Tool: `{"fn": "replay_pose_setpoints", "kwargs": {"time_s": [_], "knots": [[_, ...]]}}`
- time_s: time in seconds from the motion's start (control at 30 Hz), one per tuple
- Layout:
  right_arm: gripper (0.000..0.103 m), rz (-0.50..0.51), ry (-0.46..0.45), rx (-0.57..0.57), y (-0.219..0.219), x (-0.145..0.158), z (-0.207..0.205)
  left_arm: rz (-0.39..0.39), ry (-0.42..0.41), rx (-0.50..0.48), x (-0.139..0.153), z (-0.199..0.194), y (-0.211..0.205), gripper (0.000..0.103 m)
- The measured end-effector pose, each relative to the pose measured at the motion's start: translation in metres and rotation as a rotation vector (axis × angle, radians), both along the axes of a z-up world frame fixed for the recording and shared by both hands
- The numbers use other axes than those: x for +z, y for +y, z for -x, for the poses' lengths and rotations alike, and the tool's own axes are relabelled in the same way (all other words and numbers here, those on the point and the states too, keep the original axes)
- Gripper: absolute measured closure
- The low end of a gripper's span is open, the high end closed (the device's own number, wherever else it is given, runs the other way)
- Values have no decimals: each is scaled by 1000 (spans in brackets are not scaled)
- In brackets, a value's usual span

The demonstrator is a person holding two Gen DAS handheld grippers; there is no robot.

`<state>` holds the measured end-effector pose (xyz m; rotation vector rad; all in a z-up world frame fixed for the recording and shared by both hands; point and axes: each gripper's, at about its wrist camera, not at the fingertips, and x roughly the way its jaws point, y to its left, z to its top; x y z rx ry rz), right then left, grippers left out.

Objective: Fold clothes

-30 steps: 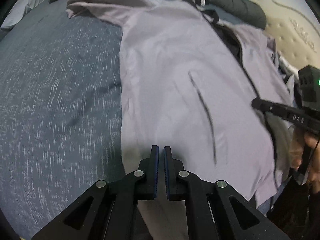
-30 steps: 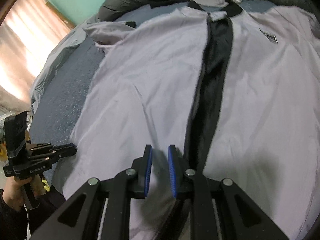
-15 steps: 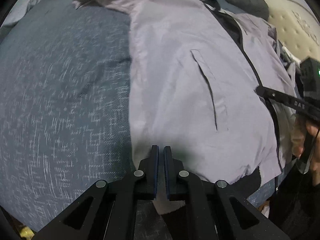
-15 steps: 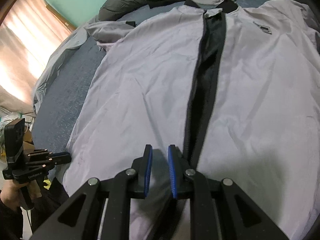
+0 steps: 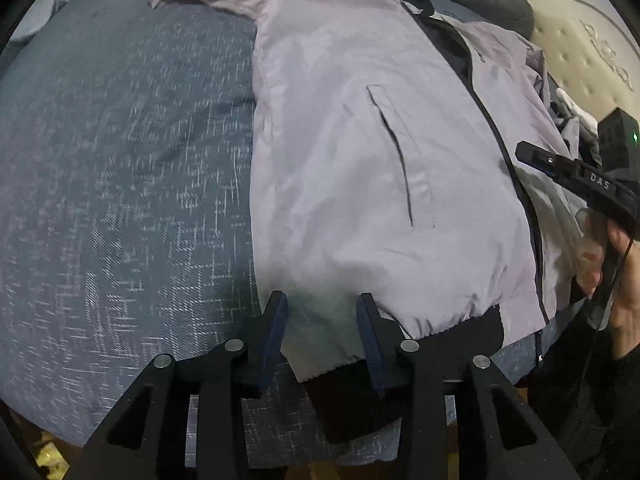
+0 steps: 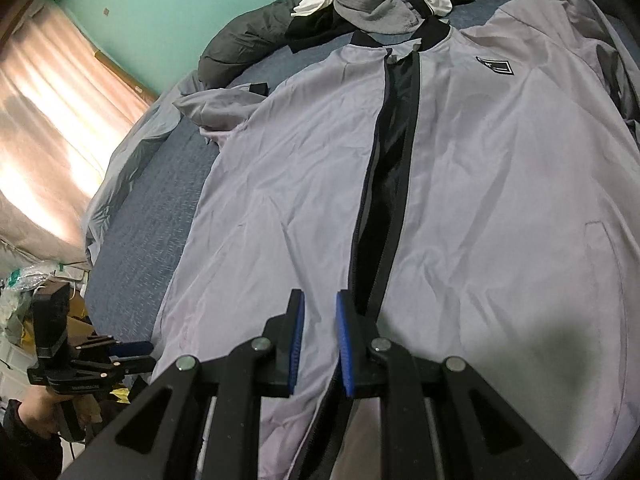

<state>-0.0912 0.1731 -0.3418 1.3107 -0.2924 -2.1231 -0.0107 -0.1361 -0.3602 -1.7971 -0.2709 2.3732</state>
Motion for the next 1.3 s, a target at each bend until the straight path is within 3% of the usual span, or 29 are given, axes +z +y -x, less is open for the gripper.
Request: {"fn": "replay_pose_setpoints", "kwargs": {"time_s": [0.33, 0.43, 0.47, 0.6, 0.93, 1.03, 1.1, 1.3], "knots": [[87, 17, 7, 3, 3, 2, -4, -12, -11, 26, 0, -1, -15, 64], [87, 18, 7, 5, 2, 1, -4, -23, -9, 14, -4, -7, -8, 78], [87, 19, 7, 5, 2, 1, -4, -27, -7, 17, -3, -7, -8, 88], [87, 22, 8, -1, 5, 1, -5, -37, 13, 30, 3, -9, -14, 96], [87, 28, 18, 7, 6, 3, -6, -60, -7, 84, 8, -15, -30, 92], [87, 35, 17, -1, 9, 3, -4, -50, 22, 102, 24, -14, -39, 87], [87, 42, 18, -2, 12, 4, -3, -53, 52, 126, 37, -10, -51, 77], [87, 44, 59, -19, 23, 16, 11, 49, 114, 172, 65, 17, -87, 73]]}}
